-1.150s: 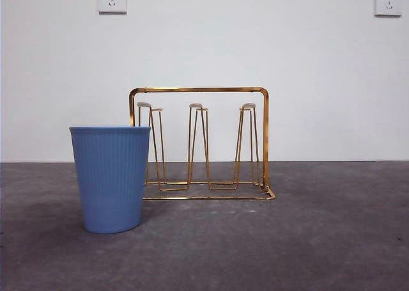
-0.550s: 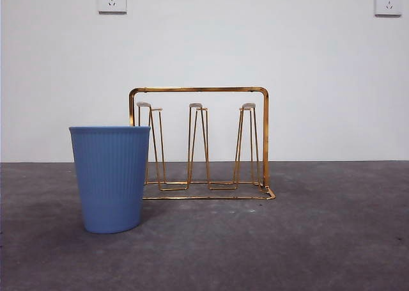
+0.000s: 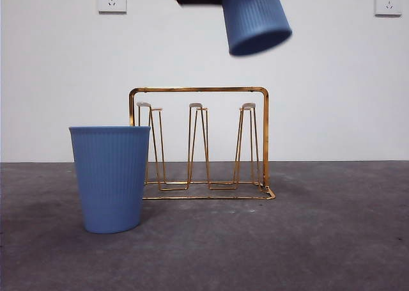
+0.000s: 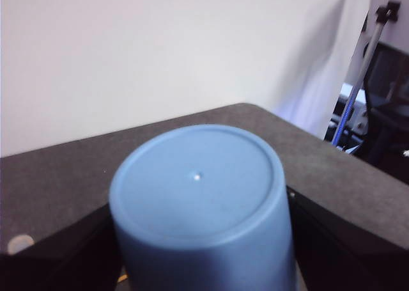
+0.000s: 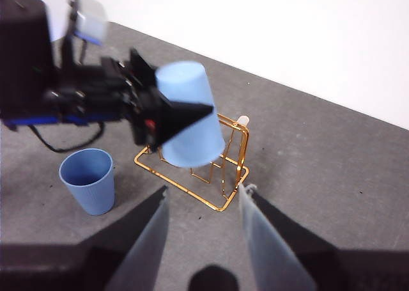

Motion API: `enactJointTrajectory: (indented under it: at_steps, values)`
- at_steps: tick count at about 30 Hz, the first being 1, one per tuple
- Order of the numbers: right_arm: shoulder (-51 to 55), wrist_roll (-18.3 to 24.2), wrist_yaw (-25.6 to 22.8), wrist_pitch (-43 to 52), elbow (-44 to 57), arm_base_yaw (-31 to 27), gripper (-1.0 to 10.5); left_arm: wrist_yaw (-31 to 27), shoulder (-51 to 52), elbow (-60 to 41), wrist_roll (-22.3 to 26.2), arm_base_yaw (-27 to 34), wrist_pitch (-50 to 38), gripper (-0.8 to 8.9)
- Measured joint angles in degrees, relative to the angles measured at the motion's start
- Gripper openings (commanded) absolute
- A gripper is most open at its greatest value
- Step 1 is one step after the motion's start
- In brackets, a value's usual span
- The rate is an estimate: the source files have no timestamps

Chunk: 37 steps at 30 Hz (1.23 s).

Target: Pick up cup 1,put cup 1 in the cup rack,pick up cup 2,put cup 2 in the cup rack

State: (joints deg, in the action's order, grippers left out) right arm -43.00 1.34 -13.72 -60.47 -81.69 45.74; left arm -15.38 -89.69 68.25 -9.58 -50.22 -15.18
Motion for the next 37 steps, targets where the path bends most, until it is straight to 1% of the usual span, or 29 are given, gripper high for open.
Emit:
enactJointTrajectory:
  at_steps: [4,13,20,37]
  values:
    - [0.0,0.0,0.0,0.0,0.0,0.0,1.9,-2.3,-3.3,0.0,0.5,0.0,-2.0,-0.08]
    - [0.0,0.0,0.0,0.0,0.0,0.0,1.9,-2.5,-7.7,0.0,1.6,1.9,-3.9,-0.08]
    - [0.0,0.0,0.0,-0.8,0.0,0.0,1.9,-2.5,-8.8,0.0,1.8,2.9,-7.4,-0.08]
    - [0.0,0.0,0.0,-1.9,0.0,0.0,1.9,-2.5,-13.4,0.0,2.5,3.7,-7.8,-0.08]
